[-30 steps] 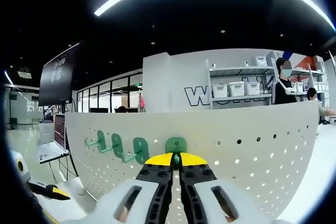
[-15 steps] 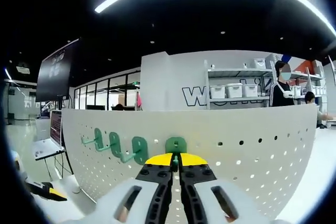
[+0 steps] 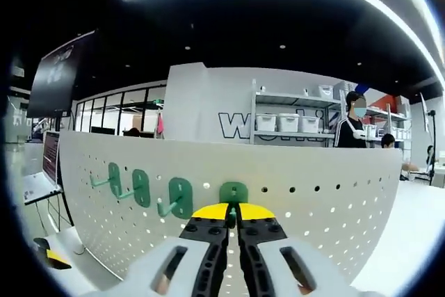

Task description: Insert the hook assembly into the mounting plate slot until the hook locks in place.

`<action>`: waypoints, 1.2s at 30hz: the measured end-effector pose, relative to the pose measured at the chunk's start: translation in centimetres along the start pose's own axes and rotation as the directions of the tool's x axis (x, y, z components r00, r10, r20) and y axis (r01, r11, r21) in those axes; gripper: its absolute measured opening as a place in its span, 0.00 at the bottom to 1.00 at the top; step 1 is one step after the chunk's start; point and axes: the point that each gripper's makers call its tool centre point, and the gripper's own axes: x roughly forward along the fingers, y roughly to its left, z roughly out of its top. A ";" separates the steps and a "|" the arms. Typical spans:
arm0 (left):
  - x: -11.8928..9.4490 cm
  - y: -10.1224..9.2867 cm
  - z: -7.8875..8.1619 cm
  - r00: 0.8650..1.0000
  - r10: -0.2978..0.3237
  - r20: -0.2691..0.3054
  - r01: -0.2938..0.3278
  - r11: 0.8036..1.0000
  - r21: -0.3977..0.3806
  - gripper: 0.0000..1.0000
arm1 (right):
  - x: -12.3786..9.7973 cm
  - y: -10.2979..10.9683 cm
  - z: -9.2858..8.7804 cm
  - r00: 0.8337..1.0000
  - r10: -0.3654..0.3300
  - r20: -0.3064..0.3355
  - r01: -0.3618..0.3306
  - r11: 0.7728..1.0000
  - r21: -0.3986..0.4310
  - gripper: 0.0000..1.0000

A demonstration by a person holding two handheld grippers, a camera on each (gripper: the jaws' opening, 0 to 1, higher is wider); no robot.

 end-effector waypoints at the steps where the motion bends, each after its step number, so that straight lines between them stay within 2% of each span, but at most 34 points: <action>1: 0.0 0.0 0.0 1.000 -0.001 0.002 0.001 1.000 -0.002 0.67 | 0.0 -0.1 0.0 1.000 0.001 0.002 -0.001 1.000 0.005 0.01; 11: 0.0 -0.3 0.2 1.000 -0.008 0.009 0.008 1.000 -0.003 0.67 | 0.0 -0.1 0.0 1.000 0.016 0.002 -0.016 1.000 0.008 0.02; 22: 0.1 -0.3 0.2 1.000 -0.010 0.008 0.010 1.000 -0.001 0.67 | -0.3 0.0 -0.3 0.995 0.097 0.008 -0.097 0.995 0.039 0.07; 27: 0.1 -0.3 0.2 1.000 -0.010 0.010 0.010 1.000 0.001 0.67 | -0.7 0.7 0.0 0.988 0.146 0.041 -0.148 0.988 0.040 0.18; 29: 0.1 -0.3 0.2 1.000 -0.009 0.008 0.009 1.000 0.006 0.67 | -1.0 0.9 -0.2 0.986 0.159 0.040 -0.161 0.986 0.037 0.25; 30: 0.1 -0.3 0.2 1.000 -0.010 0.006 0.010 1.000 0.007 0.67 | -1.0 0.9 -0.3 0.986 0.165 0.036 -0.166 0.985 0.039 0.30; 31: 0.1 -0.3 0.2 1.000 -0.010 0.004 0.010 1.000 0.009 0.67 | -1.0 1.0 -1.0 0.985 0.172 0.002 -0.172 0.985 0.026 0.40; 33: 0.1 -0.4 0.1 1.000 -0.012 0.003 0.012 1.000 0.011 0.67 | -1.1 1.1 -1.1 0.984 0.175 0.015 -0.175 0.984 0.007 0.49; 36: 0.1 -0.4 0.2 1.000 -0.011 0.005 0.011 1.000 0.014 0.68 | -1.5 1.7 -1.4 0.979 0.206 0.010 -0.206 0.979 -0.008 0.54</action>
